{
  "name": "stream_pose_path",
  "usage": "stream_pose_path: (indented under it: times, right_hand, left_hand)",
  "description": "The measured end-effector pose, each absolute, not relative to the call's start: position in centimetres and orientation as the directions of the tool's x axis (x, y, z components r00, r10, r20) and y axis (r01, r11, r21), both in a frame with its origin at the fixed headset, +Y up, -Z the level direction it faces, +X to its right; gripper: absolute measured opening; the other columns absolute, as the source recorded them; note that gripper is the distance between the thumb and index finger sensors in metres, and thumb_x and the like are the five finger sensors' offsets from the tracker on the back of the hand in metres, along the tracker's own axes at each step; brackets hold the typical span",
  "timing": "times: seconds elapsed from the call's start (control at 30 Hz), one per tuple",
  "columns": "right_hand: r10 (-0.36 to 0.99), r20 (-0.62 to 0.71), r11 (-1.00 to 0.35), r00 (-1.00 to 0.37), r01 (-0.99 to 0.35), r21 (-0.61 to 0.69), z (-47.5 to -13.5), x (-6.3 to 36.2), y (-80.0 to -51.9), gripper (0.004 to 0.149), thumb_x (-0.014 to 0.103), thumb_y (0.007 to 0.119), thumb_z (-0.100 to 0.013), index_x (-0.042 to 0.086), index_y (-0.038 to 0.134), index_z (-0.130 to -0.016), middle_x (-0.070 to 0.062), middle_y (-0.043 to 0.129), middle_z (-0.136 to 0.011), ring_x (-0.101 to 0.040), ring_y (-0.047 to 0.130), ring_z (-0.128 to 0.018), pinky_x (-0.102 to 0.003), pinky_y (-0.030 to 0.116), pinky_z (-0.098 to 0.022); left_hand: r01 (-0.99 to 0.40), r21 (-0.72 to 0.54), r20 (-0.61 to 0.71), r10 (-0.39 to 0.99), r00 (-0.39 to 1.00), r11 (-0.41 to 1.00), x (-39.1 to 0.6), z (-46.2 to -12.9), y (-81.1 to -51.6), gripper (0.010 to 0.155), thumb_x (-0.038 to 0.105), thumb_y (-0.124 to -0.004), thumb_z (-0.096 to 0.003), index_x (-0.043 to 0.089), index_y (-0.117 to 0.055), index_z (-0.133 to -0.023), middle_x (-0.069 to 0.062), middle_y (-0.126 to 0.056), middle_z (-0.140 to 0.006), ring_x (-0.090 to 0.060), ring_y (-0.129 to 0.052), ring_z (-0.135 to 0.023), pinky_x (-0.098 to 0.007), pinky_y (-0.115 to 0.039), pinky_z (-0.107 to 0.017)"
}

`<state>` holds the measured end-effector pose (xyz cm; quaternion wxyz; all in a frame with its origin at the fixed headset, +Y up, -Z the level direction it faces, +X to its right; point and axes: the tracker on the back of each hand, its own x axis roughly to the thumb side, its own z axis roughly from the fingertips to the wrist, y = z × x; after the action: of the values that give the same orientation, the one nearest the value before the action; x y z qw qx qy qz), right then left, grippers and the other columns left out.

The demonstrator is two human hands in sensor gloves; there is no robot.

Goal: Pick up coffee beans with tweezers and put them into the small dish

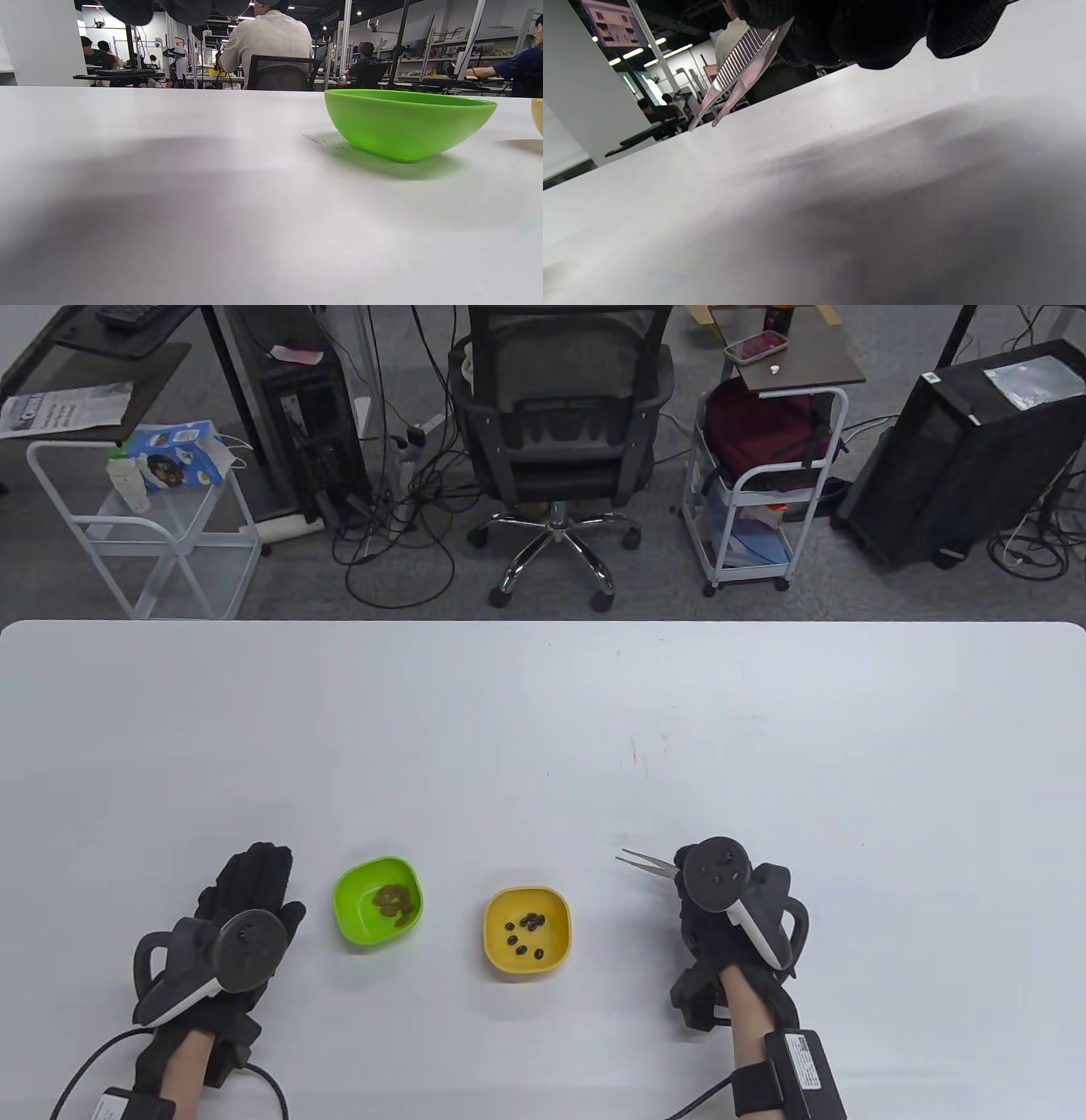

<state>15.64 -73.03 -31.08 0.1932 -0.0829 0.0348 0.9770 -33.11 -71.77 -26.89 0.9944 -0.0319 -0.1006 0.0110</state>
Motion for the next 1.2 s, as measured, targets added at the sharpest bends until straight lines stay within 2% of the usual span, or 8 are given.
stream_pose_path:
  times: [0.1,0.23,0.37,0.57,0.73,1.07,1.13,1.2]
  right_hand:
    - [0.332,-0.181,-0.935,-0.926,-0.348,0.067,-31.4,15.2,-73.7,0.045,0.028,0.062,-0.049,0.016,0.063,-0.093,-0.003,0.08,-0.076,-0.023,0.087,-0.057,-0.062,0.062,-0.073]
    - [0.164,-0.167,-0.979,-0.972,-0.182,0.095,-31.5,14.7,-74.2,0.045,0.031,0.064,-0.048,0.018,0.066,-0.091,0.002,0.086,-0.074,-0.02,0.093,-0.055,-0.059,0.066,-0.073]
    - [0.018,-0.146,-0.989,-0.989,-0.038,0.14,-31.5,14.0,-74.7,0.045,0.033,0.067,-0.046,0.021,0.071,-0.089,0.001,0.09,-0.076,-0.019,0.096,-0.061,-0.058,0.066,-0.074]
    - [-0.155,-0.094,-0.979,-0.983,0.14,0.151,-31.5,12.4,-74.9,0.044,0.033,0.068,-0.045,0.022,0.072,-0.088,0.001,0.089,-0.077,-0.023,0.095,-0.065,-0.059,0.066,-0.073]
    - [-0.264,-0.064,-0.958,-0.962,0.254,0.136,-31.6,11.4,-75.4,0.044,0.033,0.071,-0.043,0.023,0.072,-0.085,-0.001,0.087,-0.074,-0.026,0.094,-0.06,-0.06,0.066,-0.072]
    - [-0.238,-0.08,-0.964,-0.968,0.226,0.137,-31.7,11.6,-75.3,0.043,0.034,0.073,-0.042,0.024,0.074,-0.084,0.001,0.089,-0.073,-0.026,0.096,-0.06,-0.06,0.067,-0.072]
    - [-0.254,-0.061,-0.953,-0.965,0.239,0.188,-31.8,11.6,-75.1,0.045,0.035,0.071,-0.043,0.023,0.071,-0.087,0.0,0.087,-0.076,-0.026,0.095,-0.063,-0.06,0.066,-0.072]
    - [-0.214,-0.063,-0.946,-0.975,0.191,0.26,-31.8,12.0,-74.4,0.051,0.037,0.07,-0.044,0.022,0.068,-0.092,-0.001,0.086,-0.082,-0.028,0.095,-0.067,-0.06,0.066,-0.072]
  left_hand:
    - [-0.019,-0.067,0.197,0.032,0.98,0.998,-33.2,-26.9,-71.7,0.071,0.038,-0.042,-0.0604,-0.001,-0.032,-0.12,-0.03,-0.038,-0.126,-0.056,-0.053,-0.112,-0.07,-0.057,-0.074]
    - [-0.023,-0.071,0.199,0.037,0.979,0.997,-33.2,-26.9,-71.7,0.073,0.04,-0.043,-0.0602,-0.001,-0.032,-0.12,-0.03,-0.038,-0.126,-0.056,-0.053,-0.112,-0.07,-0.057,-0.074]
    - [-0.022,-0.07,0.201,0.036,0.979,0.997,-33.2,-26.9,-71.7,0.074,0.041,-0.044,-0.0601,-0.001,-0.032,-0.12,-0.031,-0.038,-0.126,-0.056,-0.053,-0.112,-0.07,-0.057,-0.075]
    - [-0.022,-0.073,0.201,0.036,0.979,0.997,-33.2,-26.9,-71.7,0.074,0.041,-0.044,-0.0601,-0.001,-0.032,-0.12,-0.03,-0.037,-0.126,-0.056,-0.052,-0.113,-0.07,-0.057,-0.074]
    - [-0.03,-0.087,0.204,0.048,0.978,0.996,-33.2,-27.0,-71.8,0.075,0.042,-0.044,-0.0599,-0.001,-0.033,-0.12,-0.03,-0.039,-0.126,-0.057,-0.053,-0.112,-0.07,-0.058,-0.074]
    - [-0.034,-0.08,0.201,0.049,0.978,0.996,-33.3,-26.9,-71.6,0.075,0.043,-0.044,-0.0599,-0.001,-0.033,-0.12,-0.03,-0.038,-0.126,-0.057,-0.053,-0.112,-0.07,-0.058,-0.074]
    - [-0.042,-0.07,0.202,0.056,0.978,0.997,-33.3,-26.9,-71.5,0.075,0.043,-0.044,-0.0599,-0.001,-0.032,-0.12,-0.03,-0.038,-0.126,-0.057,-0.053,-0.112,-0.07,-0.058,-0.074]
    - [-0.046,-0.064,0.202,0.059,0.978,0.997,-33.4,-26.8,-71.3,0.076,0.043,-0.044,-0.0599,-0.001,-0.032,-0.12,-0.03,-0.038,-0.126,-0.057,-0.053,-0.113,-0.07,-0.058,-0.074]
